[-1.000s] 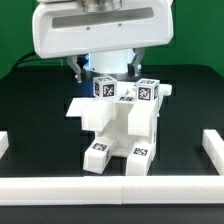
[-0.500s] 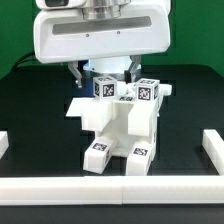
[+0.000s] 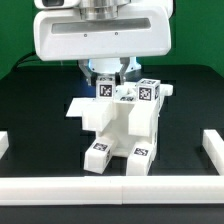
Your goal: Assemble chair
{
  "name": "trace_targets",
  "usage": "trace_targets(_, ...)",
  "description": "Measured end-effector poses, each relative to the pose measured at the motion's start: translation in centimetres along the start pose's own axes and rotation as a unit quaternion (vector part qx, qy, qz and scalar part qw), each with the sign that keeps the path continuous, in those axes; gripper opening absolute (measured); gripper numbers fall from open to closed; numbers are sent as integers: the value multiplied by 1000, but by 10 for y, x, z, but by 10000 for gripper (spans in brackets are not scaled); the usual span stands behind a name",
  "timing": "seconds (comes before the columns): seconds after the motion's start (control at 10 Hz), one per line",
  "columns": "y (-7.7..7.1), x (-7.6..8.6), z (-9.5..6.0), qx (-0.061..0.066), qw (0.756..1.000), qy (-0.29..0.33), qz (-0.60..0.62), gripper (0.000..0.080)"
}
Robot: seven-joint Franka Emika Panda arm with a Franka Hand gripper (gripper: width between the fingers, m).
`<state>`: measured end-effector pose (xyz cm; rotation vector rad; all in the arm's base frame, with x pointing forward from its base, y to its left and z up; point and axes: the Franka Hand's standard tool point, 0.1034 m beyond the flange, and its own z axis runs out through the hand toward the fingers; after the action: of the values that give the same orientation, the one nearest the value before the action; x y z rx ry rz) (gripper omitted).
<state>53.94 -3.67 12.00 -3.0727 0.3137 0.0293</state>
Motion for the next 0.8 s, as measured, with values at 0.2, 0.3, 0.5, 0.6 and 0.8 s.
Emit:
trace_targets(0.2,-1,2,-1,1,995,2,98,281)
trace_targets(0.3,1,2,-1,2,989,3,151,281)
trace_targets(0.5,-1,3,0,16,954,5,299,281)
trace_targets(0.6,-2,4,0,28,937,5,348,282)
trace_targets(0.8,-4,4,0,31,913,3,406,282)
